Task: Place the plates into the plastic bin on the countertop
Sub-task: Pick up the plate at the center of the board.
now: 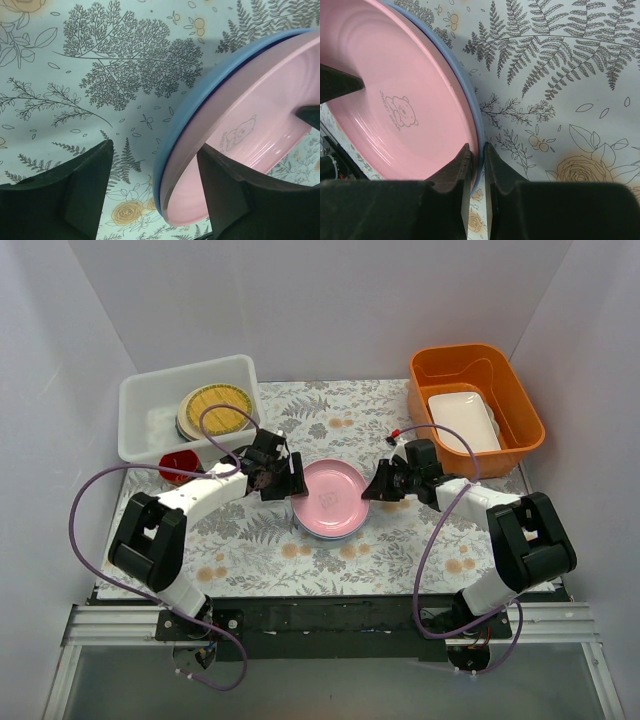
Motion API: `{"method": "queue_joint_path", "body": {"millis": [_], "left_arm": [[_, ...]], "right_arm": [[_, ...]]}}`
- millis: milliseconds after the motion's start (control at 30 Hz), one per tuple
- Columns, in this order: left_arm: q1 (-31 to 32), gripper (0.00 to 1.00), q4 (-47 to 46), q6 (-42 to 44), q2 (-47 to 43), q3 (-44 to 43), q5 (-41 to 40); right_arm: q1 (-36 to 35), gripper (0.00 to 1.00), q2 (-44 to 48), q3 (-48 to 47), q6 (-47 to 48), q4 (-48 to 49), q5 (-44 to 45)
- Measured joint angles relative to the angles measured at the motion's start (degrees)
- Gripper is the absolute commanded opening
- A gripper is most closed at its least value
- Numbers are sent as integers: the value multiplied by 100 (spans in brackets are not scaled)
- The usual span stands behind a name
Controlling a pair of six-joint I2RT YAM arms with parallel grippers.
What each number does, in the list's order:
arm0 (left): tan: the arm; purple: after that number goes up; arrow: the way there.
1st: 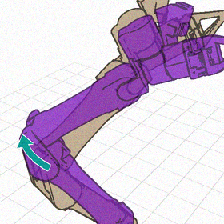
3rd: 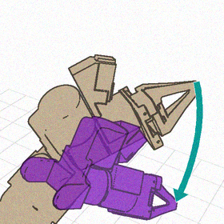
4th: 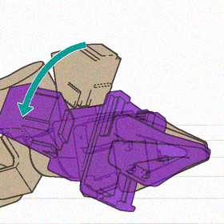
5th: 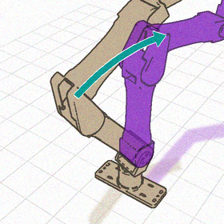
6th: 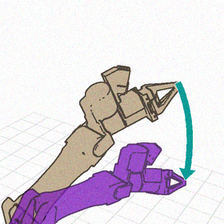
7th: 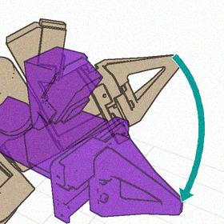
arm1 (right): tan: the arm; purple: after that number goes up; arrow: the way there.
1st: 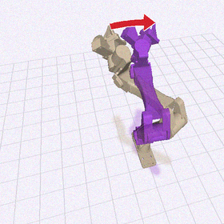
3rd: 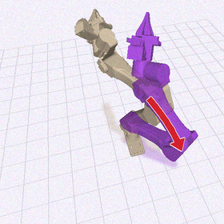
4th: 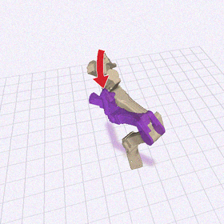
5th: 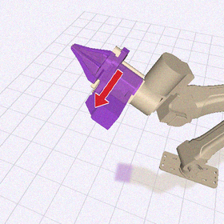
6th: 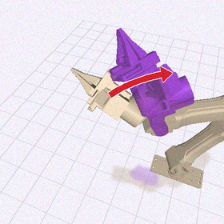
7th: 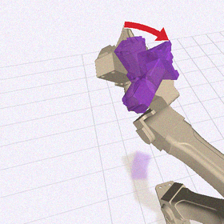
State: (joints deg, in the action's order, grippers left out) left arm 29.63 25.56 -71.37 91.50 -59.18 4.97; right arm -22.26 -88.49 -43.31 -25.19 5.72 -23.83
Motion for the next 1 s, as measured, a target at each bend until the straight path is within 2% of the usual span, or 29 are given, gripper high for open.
{"method": "queue_joint_path", "body": {"millis": [600, 1000], "left_arm": [[26, 54, -295, 50, -363, -496, 164], [164, 54, -398, 98, -168, -494, 544]], "right_arm": [[-42, 9, -229, 0, 46, 4, -212], [-63, 9, -374, 0, 61, 4, -232]]}}
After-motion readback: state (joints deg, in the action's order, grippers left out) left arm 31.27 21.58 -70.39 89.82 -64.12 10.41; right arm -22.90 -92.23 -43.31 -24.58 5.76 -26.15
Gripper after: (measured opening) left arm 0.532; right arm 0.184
